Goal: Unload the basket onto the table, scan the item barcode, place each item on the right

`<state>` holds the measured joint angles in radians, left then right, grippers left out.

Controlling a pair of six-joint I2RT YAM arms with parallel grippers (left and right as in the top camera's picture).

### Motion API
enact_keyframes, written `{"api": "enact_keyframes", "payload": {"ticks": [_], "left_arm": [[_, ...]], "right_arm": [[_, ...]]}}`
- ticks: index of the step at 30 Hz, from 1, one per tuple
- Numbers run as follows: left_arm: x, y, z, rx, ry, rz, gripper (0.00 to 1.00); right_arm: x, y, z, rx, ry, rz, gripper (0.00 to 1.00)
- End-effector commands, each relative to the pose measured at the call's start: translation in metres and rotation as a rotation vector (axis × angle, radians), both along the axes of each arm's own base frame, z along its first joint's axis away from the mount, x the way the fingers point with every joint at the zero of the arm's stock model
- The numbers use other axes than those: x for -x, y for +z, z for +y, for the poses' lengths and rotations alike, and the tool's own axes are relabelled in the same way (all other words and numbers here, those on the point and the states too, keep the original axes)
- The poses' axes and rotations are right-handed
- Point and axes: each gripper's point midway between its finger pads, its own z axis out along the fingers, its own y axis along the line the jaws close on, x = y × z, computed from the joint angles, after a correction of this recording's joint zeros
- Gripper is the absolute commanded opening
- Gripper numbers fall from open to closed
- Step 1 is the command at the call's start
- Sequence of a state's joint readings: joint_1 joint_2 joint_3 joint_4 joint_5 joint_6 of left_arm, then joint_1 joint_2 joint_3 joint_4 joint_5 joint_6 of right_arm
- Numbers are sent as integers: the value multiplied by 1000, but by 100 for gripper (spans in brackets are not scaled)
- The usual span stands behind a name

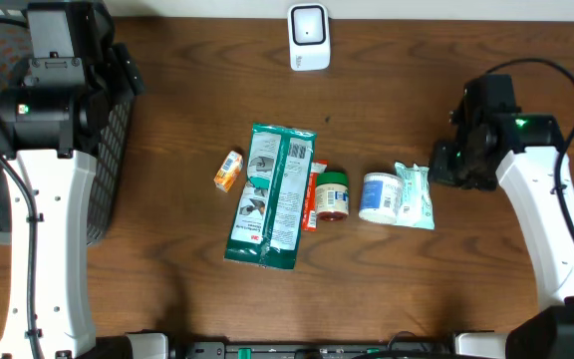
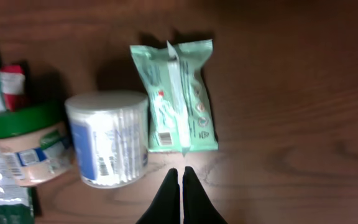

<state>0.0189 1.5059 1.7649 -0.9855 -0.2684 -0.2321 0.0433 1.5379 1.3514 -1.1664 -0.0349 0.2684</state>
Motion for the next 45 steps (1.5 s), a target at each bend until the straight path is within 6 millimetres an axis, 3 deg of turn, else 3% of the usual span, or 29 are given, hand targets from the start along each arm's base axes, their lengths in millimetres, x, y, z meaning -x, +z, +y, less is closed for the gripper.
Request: {"api": "enact_keyframes", "payload": {"ticks": [1,11,19,22,25,32,45], "left_arm": [[0,3,4,-11,17,-6,90],[0,3,4,-11,17,-6,90],[0,3,4,-11,17,-6,90],[0,3,4,-11,17,-6,90],[0,3,4,-11,17,-6,90],[0,3,4,-11,17,-5,90],[0,3,4,-11,18,-6,90]], "right_arm": [[-11,20,0,-4,29,-57,1],[-13,27,8,-45,55,-68,1],[-10,58,13,-74,65,-84,1],[-9,62,13,-70,82,-85,3],[-7,59,13,-70,81,-74,8],[0,53,13,-70,80,-42,53],[7,50,12,-61,81,-12,68]]}}
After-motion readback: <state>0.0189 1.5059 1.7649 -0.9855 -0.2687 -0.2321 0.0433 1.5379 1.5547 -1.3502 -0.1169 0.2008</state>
